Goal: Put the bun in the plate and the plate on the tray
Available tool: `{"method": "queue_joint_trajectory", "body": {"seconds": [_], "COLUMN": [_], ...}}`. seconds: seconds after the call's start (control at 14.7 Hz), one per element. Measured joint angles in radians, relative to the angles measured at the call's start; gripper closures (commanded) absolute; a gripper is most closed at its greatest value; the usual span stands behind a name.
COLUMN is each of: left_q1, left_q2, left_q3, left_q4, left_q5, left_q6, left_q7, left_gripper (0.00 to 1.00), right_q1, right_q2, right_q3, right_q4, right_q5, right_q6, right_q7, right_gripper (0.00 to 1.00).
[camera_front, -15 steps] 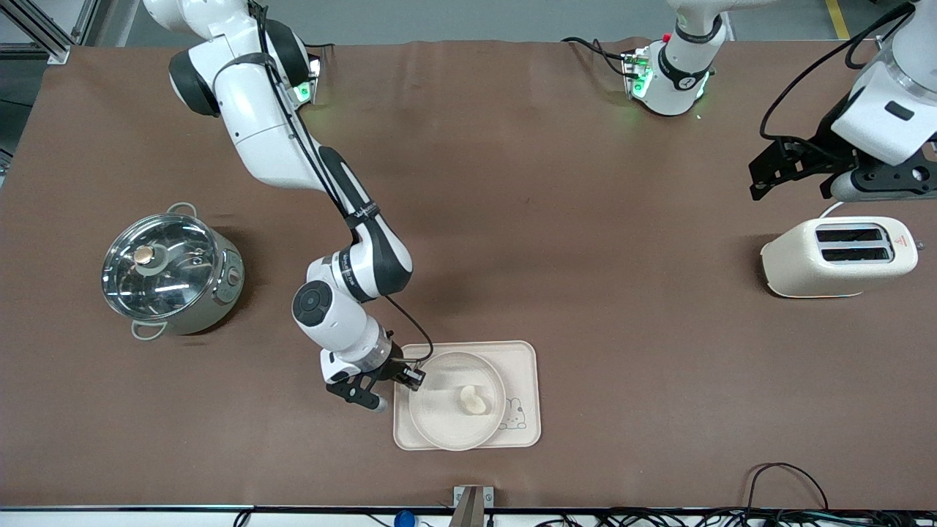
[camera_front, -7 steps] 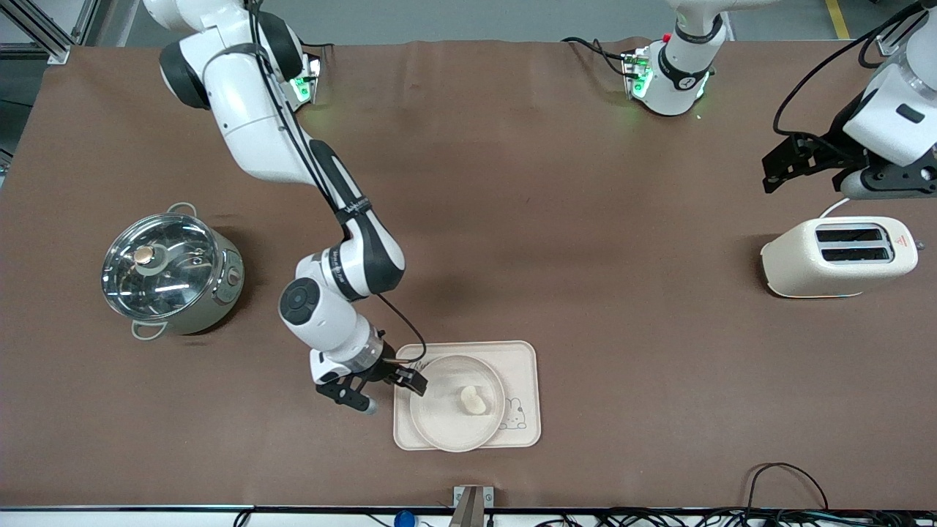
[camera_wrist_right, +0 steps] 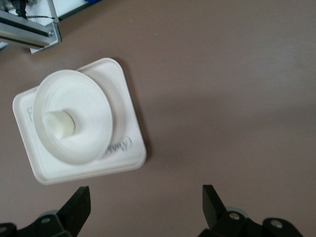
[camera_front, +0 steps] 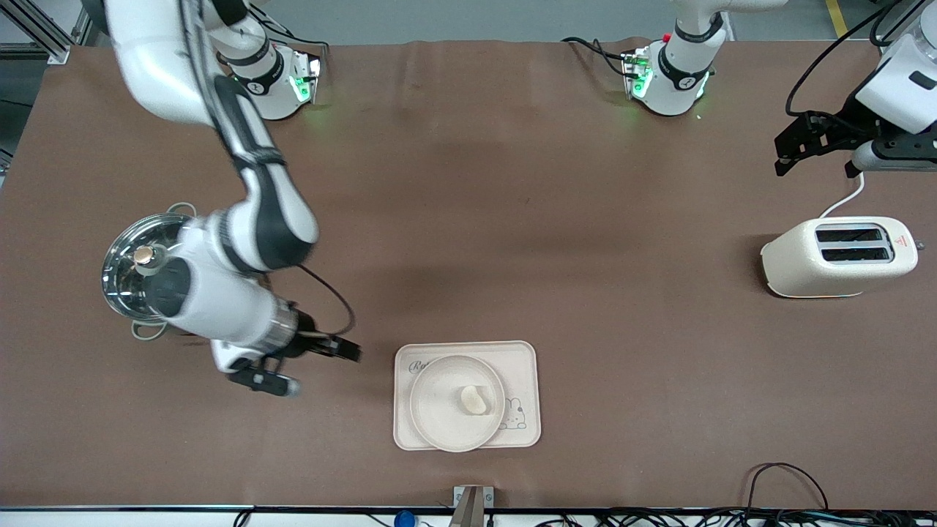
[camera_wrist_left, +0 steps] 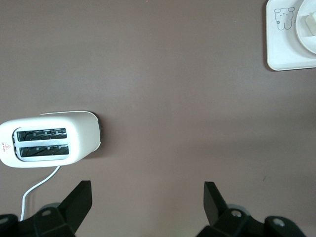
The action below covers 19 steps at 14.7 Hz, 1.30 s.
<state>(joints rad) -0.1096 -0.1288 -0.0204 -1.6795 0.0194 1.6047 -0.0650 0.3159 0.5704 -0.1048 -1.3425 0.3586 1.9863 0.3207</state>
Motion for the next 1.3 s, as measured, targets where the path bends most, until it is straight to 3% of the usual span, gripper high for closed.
{"method": "queue_joint_trajectory", "body": {"seconds": [0.27,0.61,0.89,1.3], "left_q1": [-0.004,-0.002,0.000,0.001], "left_q2": [0.006,0.007,0.007,0.008], "left_q3": [0.000,0.003,0.004,0.004], "left_q4": [-0.005,-0.004,-0.004,-0.004], "left_q5": [0.000,0.000,0.000,0.000], "left_q6": [0.013,0.015,0.015,0.015], "left_q7": [0.002,0.004,0.007,0.007], "left_gripper": [0.00,0.00,0.00,0.00], "right_q1": [-0.099,-0.199,-0.277,-0.272], "right_q2": [-0.242,-0.466,-0.509,-0.511], "right_q3": [-0.003,-0.004,-0.005,0.014], "right_q4": [-0.028,-0.070,-0.112,-0.109], "right_q5": [-0.222,-0.272,-0.306,-0.347], "right_q6": [-0.262,-0.454,-0.457,-0.442], "right_q7": [-0.060,-0.194,-0.341,-0.356], "right_gripper": [0.00,0.00,0.00,0.00]}}
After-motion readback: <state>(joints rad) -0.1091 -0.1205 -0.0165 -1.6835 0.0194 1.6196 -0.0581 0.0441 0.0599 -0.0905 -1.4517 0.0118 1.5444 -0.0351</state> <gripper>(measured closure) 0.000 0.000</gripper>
